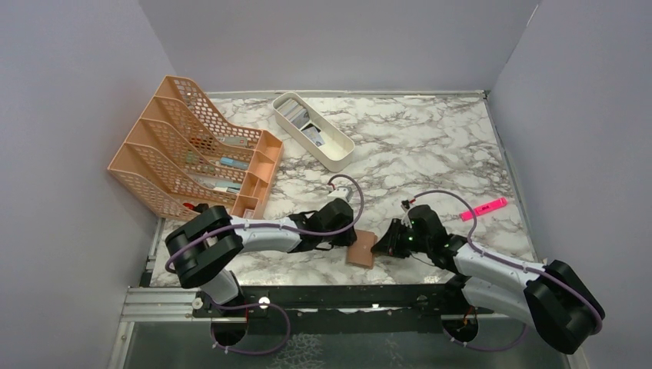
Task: Put the credit cards into the card holder
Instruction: Adjust the card holder at the center of the board.
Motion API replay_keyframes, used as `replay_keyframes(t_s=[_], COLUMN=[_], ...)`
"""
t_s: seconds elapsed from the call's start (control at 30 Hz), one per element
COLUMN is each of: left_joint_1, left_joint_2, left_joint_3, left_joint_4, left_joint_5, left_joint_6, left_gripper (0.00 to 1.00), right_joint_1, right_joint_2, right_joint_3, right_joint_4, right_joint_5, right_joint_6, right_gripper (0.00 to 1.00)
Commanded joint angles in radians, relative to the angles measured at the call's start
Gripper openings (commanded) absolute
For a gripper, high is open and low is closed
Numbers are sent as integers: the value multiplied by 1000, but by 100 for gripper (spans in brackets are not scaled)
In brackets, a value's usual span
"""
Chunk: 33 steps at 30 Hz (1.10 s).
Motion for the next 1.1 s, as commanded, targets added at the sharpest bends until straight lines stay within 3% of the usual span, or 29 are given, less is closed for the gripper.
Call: replay_keyframes(t_s=[0.0, 0.33, 0.53, 0.63, 0.87, 1.07], left_joint_1=[15, 13, 13, 14, 12, -3], left_joint_2=[2, -131, -91, -48, 51, 69], left_joint_3=[17, -70, -108, -100, -59, -33], left_joint_4=[-55, -18, 114, 92, -27, -70], left_joint_5=[29, 140, 218, 192, 123, 85], left_joint_6=[89, 69, 59, 59, 80, 87], left_gripper=[32, 40, 39, 38, 28, 25], right_joint_1=[9, 9, 9, 8, 8, 7], right_joint_2=[25, -5, 1, -14, -126, -141], right_joint_3=[-14, 44, 48, 69, 186, 202], right_joint_4=[4, -83, -91, -126, -345, -442], right_joint_5=[65, 96, 90, 91, 187, 292], right_joint_6=[28, -27, -31, -42, -85, -57], right_gripper=[18, 19, 19, 19, 32, 41])
